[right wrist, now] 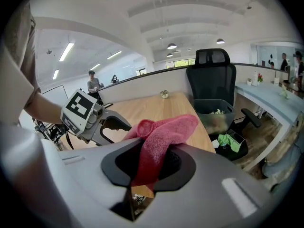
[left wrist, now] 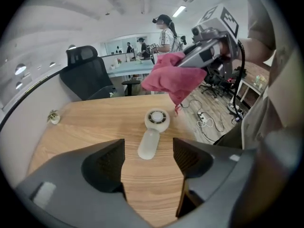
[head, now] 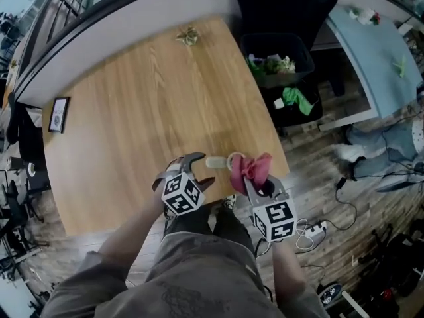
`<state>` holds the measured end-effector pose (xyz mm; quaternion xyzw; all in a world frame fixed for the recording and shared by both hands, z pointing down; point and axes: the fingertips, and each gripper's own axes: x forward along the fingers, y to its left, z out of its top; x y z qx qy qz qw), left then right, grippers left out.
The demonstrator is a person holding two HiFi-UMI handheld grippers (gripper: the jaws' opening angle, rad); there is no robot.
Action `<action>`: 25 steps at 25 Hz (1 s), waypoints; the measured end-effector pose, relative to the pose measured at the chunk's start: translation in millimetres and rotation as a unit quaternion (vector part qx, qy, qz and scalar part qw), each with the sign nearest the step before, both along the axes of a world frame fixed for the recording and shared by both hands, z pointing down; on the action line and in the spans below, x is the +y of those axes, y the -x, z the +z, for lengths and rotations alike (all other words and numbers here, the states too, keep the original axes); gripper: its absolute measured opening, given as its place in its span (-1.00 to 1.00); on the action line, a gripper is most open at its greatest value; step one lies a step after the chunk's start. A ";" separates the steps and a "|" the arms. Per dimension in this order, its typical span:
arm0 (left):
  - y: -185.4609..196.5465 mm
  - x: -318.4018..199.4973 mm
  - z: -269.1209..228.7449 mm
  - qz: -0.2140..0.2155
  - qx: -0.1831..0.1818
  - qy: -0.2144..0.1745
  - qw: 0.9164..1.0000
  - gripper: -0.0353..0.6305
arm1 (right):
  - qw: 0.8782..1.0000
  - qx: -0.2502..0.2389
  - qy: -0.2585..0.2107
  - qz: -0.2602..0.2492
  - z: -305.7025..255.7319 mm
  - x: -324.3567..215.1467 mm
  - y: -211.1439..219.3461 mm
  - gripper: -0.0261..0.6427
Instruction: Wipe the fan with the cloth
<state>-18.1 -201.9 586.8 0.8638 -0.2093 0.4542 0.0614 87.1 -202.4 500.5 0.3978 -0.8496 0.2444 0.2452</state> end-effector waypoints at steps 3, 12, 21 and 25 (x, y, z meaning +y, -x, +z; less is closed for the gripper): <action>-4.2 -0.9 20.2 0.015 -0.001 0.021 1.000 0.06 | 1.000 -0.004 0.007 0.018 6.5 -2.2 2.3 -0.74; -11.9 -8.8 63.4 0.036 0.000 0.048 0.998 -0.02 | 1.000 0.010 0.011 0.011 30.3 -7.9 21.2 -0.74; -19.0 -11.0 76.0 0.049 0.015 0.056 0.997 -0.10 | 0.999 0.022 0.033 0.010 57.8 -6.6 17.8 -0.74; -22.6 -4.5 76.4 0.065 0.017 0.058 0.996 -0.28 | 0.999 0.026 0.041 0.011 65.2 -5.2 16.4 -0.74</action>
